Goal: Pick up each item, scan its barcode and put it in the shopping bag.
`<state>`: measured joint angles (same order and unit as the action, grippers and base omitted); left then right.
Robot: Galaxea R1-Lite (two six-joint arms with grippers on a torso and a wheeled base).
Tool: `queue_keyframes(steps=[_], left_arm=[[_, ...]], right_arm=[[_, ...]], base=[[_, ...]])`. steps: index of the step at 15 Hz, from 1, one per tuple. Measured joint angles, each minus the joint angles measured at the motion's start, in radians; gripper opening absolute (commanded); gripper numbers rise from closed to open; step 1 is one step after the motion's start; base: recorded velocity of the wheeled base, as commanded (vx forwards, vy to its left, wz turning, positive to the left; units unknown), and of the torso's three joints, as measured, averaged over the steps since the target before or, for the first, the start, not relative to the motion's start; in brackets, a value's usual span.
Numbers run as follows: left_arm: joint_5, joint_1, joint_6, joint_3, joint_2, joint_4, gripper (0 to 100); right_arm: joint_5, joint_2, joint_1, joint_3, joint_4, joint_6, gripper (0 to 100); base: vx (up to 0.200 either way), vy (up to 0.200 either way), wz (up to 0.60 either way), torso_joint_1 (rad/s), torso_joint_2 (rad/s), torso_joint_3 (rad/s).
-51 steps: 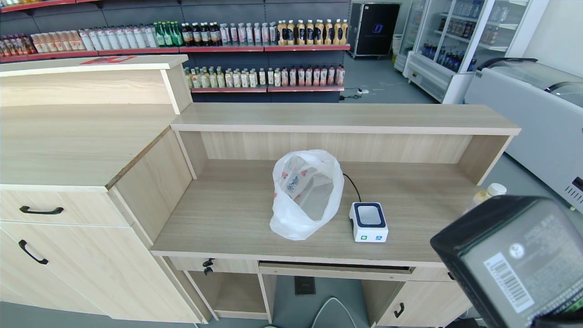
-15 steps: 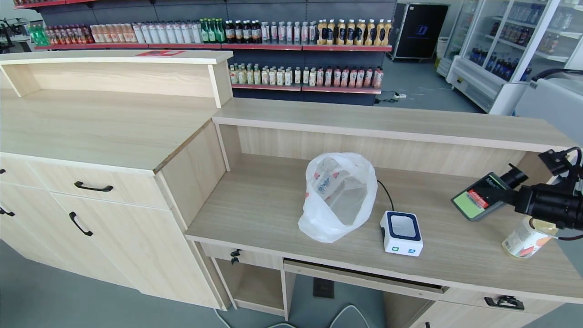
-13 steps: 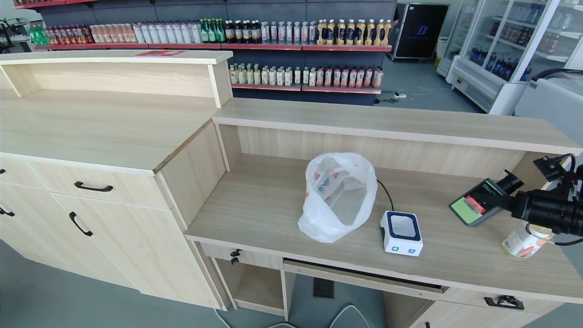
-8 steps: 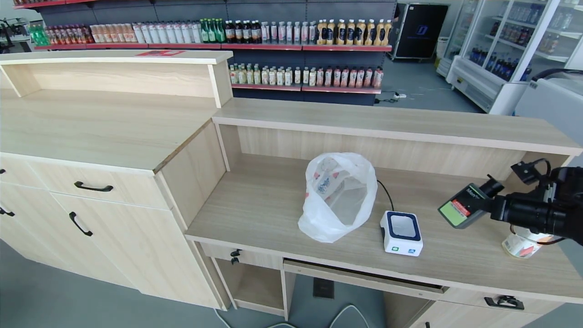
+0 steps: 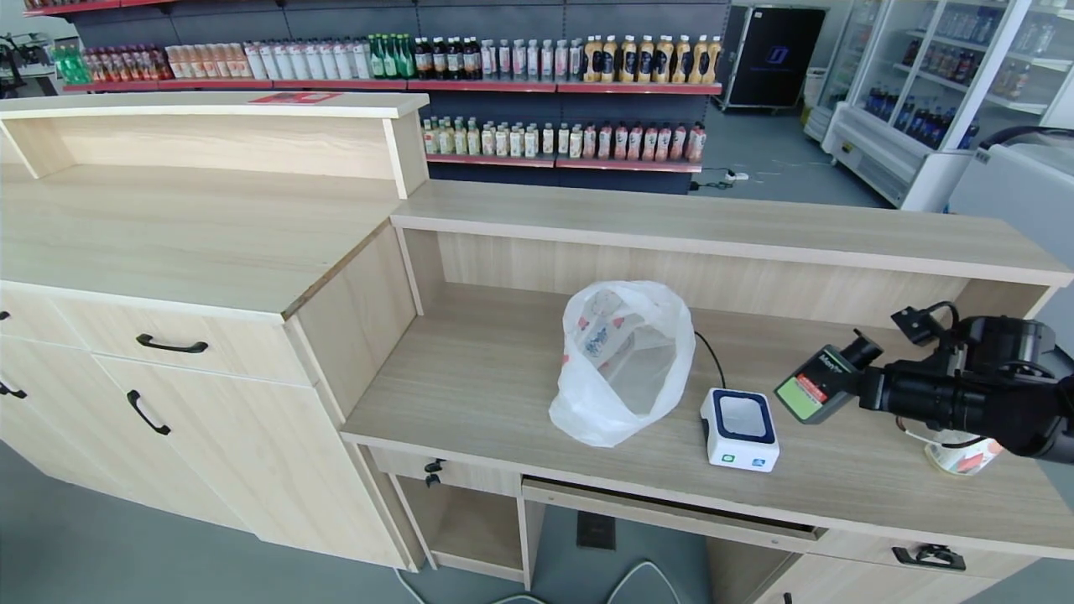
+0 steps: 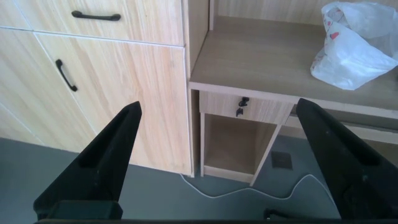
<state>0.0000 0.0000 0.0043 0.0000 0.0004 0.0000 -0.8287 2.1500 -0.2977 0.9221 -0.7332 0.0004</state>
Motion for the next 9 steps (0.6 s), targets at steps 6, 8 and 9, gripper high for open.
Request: queue_keyframes(steps=[6,8,9], left_arm=[[0.000,0.000,0.000,0.000,0.000,0.000,100],[0.000,0.000,0.000,0.000,0.000,0.000,100],[0.000,0.000,0.000,0.000,0.000,0.000,100]], right_arm=[[0.004,0.061,0.044,0.072,0.001,0.002,0],[0.003,0.078,0.049,0.087,0.000,0.003,0],[0.003,0.086,0.049,0.095,0.001,0.005,0]], base=[[0.000,0.000,0.00,0.000,0.00,0.000],[0.000,0.000,0.00,0.000,0.00,0.000],[0.000,0.000,0.00,0.000,0.00,0.000]])
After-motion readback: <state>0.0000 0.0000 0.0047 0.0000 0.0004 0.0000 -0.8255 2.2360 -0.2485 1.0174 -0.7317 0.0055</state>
